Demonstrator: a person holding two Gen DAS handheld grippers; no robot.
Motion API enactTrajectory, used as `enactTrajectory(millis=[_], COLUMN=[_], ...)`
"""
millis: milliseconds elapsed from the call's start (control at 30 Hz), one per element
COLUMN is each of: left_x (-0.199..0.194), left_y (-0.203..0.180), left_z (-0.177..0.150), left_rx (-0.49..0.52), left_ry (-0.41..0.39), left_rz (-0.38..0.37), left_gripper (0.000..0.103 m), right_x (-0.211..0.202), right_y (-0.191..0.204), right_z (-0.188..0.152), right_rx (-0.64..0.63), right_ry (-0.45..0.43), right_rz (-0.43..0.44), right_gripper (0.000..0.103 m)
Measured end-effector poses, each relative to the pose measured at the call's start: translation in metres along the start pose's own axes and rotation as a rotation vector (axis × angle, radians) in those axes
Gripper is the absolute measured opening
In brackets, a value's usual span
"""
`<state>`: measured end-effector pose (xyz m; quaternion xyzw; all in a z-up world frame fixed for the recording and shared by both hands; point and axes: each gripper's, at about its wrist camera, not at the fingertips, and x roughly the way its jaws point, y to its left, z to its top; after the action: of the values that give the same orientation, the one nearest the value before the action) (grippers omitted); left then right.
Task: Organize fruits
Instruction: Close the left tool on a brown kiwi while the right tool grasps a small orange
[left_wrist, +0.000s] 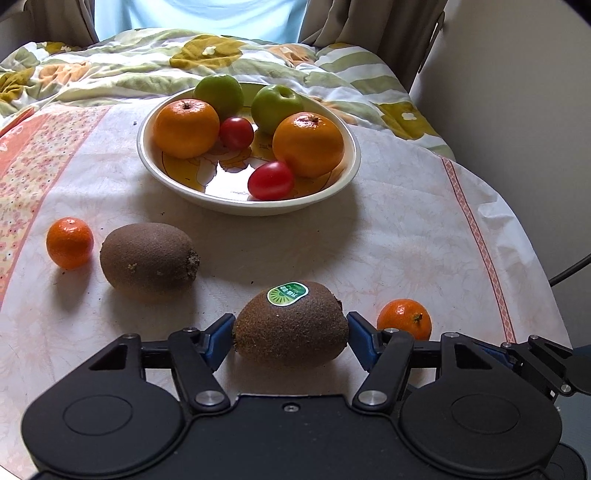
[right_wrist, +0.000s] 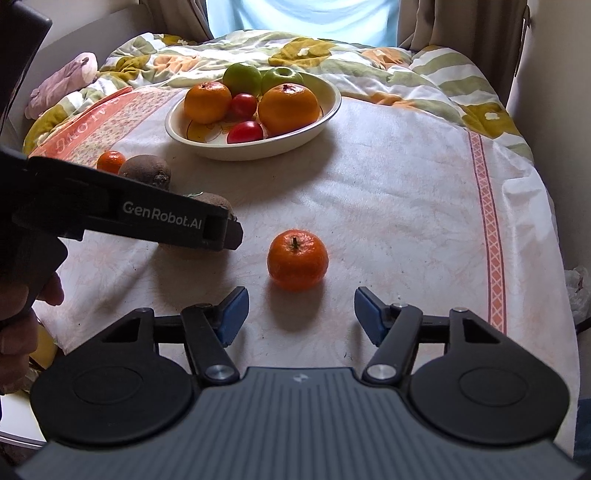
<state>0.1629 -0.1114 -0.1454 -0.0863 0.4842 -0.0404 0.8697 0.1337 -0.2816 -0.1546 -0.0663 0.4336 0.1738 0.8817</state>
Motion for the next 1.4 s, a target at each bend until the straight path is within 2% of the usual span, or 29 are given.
enactTrajectory(millis=[567, 600, 633, 1033, 1400], left_x=[-0.030, -0.032, -0.034, -0.063, -0.110], left_y=[0.010, 0.011, 0.011, 0.015, 0.028], left_z=[-0.013, -0.013, -0.013, -0.006, 0.027], left_rx=[0.044, 0.045, 0.045, 0.042, 0.085], left_ry=[-0.056, -0.059, -0.063, -0.114, -0.202], left_rz=[0.008, 0.009, 0.009, 0.009, 0.010], left_gripper=[0.069, 0.069, 0.069, 0.069, 0.069], right_x=[0.012, 0.014, 0.015, -0.006, -0.051], right_y=[0.001, 0.001, 0.002, 0.005, 0.020], right_z=[0.014, 0.015, 0.015, 0.025, 0.070], right_rx=[0.016, 0.017, 0.017, 0.036, 0.034], right_ry=[-0.037, -0.034, -0.027, -0.045, -0.115], right_rz=[-0.005, -0.006, -0.006, -0.009, -0.012], right_gripper=[0.065, 0.062, 0.054, 0.053, 0.053])
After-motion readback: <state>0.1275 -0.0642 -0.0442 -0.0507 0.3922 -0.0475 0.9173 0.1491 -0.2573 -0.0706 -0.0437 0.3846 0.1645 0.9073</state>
